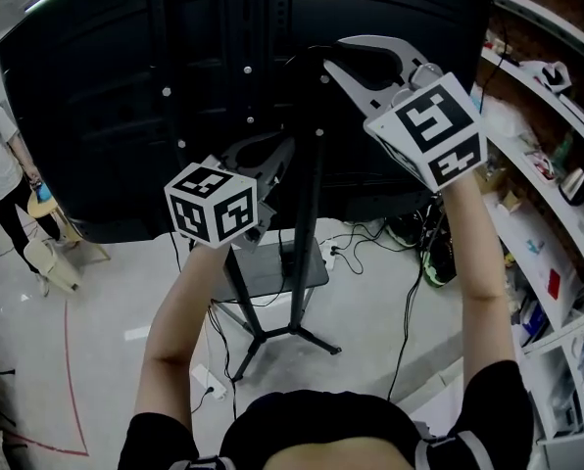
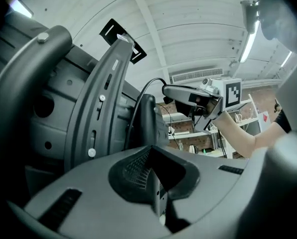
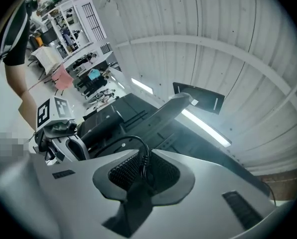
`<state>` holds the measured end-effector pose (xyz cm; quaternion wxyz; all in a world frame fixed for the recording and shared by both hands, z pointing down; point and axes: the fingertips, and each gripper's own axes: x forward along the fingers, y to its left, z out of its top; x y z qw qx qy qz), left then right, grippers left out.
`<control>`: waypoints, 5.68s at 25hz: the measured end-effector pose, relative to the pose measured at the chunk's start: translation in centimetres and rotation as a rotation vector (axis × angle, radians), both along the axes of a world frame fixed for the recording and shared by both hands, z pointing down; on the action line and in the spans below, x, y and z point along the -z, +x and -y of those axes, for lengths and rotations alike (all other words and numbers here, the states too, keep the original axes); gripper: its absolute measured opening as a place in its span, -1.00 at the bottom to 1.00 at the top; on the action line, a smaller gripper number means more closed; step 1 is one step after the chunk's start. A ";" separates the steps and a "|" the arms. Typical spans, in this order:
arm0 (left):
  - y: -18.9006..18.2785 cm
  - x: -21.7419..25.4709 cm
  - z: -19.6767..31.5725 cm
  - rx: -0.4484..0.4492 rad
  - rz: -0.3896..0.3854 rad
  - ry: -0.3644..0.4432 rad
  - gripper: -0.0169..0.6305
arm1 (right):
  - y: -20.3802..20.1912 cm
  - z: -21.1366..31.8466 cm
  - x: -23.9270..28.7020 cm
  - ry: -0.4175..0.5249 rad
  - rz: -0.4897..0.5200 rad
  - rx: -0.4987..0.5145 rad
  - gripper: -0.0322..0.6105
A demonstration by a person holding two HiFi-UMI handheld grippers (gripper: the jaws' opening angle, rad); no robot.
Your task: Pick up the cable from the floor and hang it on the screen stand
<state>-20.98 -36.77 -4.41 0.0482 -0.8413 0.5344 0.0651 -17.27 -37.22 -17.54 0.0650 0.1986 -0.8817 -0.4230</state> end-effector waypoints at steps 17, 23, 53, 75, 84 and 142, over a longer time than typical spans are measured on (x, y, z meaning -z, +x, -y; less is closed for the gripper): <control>-0.4 5.4 3.3 0.018 0.038 0.054 -0.93 | 0.4 7.5 3.8 -0.076 0.024 -0.117 -0.63; -0.4 5.1 3.6 0.014 0.031 0.047 -0.93 | 1.7 10.3 2.1 -0.125 0.019 -0.184 -0.63; 1.0 -3.4 0.4 0.029 -0.044 0.024 -0.93 | 2.6 7.4 -8.8 -0.154 0.252 -0.188 -0.62; 4.1 -8.3 -4.8 -0.036 -0.039 -0.021 -0.93 | 4.7 0.3 -13.1 -0.168 0.362 -0.196 -0.30; 5.8 -13.5 -5.9 -0.023 -0.092 -0.079 -0.93 | 8.4 -1.4 -22.0 -0.406 0.390 -0.240 -0.30; 10.2 -28.8 -11.7 0.089 -0.086 -0.199 -0.93 | 10.3 -11.6 -39.7 -0.924 0.524 -0.256 -0.82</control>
